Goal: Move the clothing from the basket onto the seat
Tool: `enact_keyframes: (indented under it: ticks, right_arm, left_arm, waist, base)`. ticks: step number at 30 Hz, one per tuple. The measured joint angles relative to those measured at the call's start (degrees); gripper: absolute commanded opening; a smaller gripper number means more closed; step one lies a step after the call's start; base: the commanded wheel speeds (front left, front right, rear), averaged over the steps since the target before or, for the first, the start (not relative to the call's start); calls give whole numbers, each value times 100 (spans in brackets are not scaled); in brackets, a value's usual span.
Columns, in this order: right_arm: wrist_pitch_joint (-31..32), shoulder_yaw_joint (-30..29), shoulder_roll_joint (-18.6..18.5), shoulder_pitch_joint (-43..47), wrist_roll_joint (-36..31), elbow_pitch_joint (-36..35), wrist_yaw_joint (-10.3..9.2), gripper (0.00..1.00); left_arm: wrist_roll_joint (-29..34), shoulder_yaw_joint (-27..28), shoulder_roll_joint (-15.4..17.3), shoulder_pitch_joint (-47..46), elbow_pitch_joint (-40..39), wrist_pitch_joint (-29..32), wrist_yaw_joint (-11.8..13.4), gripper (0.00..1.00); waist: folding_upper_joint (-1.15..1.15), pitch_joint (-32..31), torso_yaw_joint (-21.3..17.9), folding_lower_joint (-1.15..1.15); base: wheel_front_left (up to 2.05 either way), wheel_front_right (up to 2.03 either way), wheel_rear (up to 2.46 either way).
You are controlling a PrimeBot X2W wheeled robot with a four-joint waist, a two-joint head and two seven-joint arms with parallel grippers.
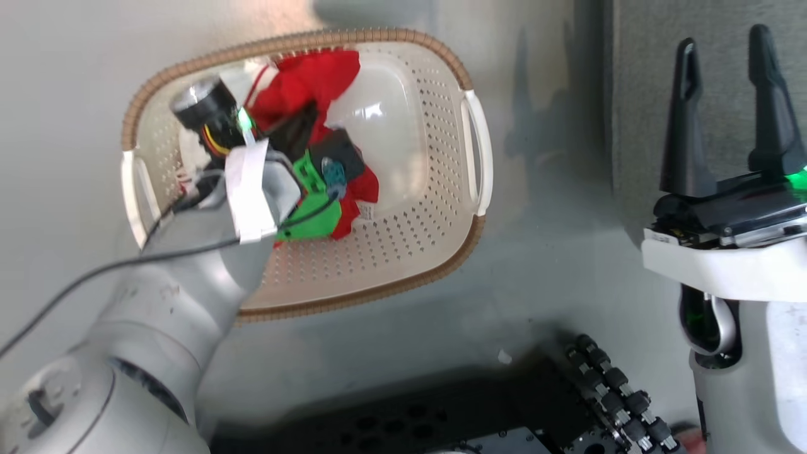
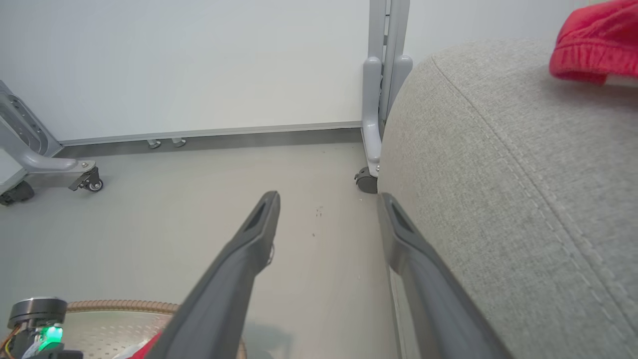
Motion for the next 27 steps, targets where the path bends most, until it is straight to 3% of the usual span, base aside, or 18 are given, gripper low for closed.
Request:
enact_keyframes:
  ticks: [6, 17, 27]
  right_arm:
    - [0, 146, 15, 28, 10, 268, 0, 100]
    - [0, 500, -19, 661, 74, 921, 0, 100]
    - [0, 1171, -80, 1311, 453, 1631, 0, 100]
  left_arm:
    - [-531, 331, -7, 658, -342, -155, 135, 0]
    - [-1401, 1191, 424, 2521, -2663, -178, 364, 0]
    - [-1599, 1961, 700, 4121, -4508, -178, 583, 0]
  waist:
    - [0, -600, 13, 0]
    - [0, -2068, 63, -1]
    - [0, -3613, 83, -1]
  base:
    - [0, 0, 0]
    - [0, 0, 0]
    - [0, 0, 0]
